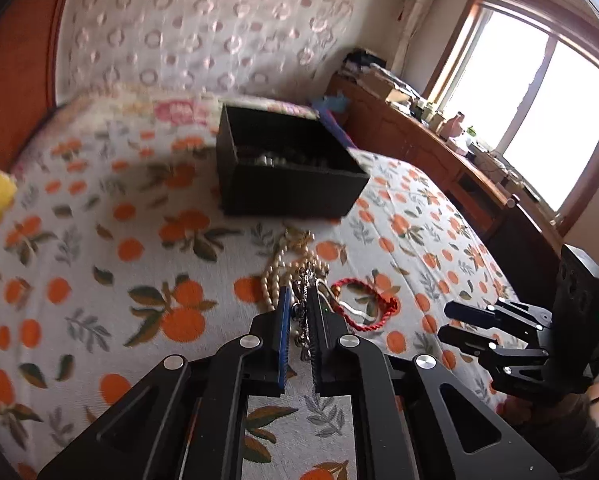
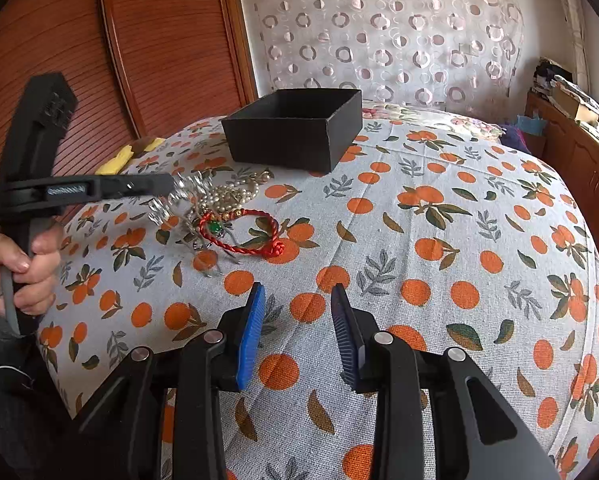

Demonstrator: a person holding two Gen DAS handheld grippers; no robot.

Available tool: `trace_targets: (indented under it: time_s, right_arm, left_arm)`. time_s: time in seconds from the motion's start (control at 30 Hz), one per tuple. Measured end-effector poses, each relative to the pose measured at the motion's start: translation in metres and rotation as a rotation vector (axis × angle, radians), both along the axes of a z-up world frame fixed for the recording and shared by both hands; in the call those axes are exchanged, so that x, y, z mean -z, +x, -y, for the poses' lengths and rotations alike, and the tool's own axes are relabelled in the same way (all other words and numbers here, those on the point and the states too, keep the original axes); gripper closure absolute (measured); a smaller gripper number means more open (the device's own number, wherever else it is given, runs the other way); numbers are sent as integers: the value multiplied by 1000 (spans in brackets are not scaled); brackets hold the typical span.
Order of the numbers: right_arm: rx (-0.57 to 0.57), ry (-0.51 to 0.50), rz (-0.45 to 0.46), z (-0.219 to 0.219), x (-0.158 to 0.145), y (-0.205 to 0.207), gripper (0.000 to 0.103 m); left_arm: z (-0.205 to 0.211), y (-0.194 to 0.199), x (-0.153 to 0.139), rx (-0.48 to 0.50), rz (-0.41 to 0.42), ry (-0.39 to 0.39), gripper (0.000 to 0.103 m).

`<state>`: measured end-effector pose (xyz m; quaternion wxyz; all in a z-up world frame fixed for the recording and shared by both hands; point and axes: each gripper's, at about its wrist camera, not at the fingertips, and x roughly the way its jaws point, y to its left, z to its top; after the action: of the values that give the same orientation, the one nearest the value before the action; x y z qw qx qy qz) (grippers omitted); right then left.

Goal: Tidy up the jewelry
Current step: 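Grasp a silver hairpin from the pile with the left gripper and lift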

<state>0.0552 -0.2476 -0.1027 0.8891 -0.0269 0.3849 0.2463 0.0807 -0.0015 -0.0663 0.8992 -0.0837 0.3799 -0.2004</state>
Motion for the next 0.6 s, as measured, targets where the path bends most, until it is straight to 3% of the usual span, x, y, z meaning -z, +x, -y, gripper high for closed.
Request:
trace_targets:
  time_s: [0.2,0.4,0.6]
  right_arm:
    - [0,-2,1,0,0,0,66]
    - [-6,-16,10,-2,0,-2,66]
    - [-19,-45,10,-8,0,-1,66]
  left_arm:
    - [5,-13,-22,-42,122,89,96]
    - [0,-15,-29,-72,162,114,96]
    - [-3,-20,-37,-107,223,196,96]
